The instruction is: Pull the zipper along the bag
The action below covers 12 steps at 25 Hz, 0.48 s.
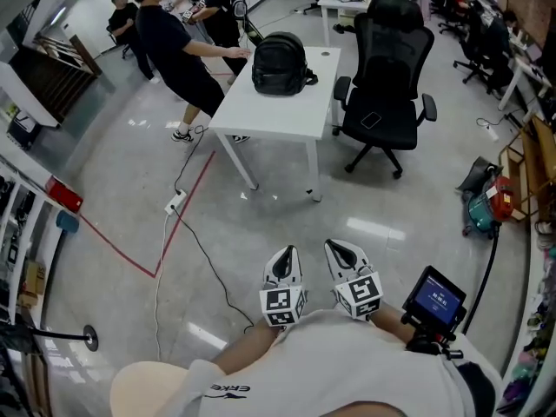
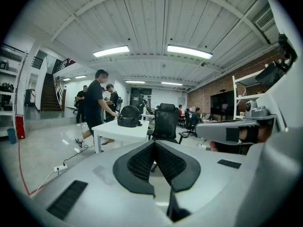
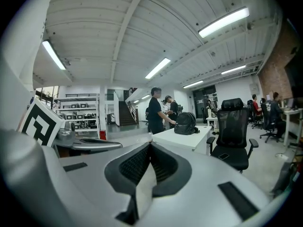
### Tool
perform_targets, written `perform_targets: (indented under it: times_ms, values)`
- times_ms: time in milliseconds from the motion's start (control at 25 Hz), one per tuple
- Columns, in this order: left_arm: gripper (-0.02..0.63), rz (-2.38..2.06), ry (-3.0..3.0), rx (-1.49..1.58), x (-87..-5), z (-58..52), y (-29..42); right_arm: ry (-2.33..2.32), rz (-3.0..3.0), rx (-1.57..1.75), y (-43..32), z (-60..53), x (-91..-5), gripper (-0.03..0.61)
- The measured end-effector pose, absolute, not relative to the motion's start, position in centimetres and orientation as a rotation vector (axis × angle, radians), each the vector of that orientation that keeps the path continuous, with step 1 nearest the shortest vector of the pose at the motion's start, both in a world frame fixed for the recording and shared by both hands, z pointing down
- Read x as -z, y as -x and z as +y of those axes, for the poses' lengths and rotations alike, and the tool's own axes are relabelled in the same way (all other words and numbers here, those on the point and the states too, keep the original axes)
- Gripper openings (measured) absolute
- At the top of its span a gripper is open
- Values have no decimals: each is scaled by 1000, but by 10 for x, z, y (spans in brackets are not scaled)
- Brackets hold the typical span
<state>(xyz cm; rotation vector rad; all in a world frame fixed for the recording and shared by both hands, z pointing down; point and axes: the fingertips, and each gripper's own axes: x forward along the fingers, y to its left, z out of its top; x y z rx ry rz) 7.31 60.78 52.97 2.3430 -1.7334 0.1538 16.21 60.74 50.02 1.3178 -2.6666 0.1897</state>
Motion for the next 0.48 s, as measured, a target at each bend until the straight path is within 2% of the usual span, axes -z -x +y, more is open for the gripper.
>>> perform_targets:
  times_ms: [480]
  values:
    - [3, -1715, -2370, -163, -525, 585, -126, -1354, -2662, -203, -215, 588, -499, 3]
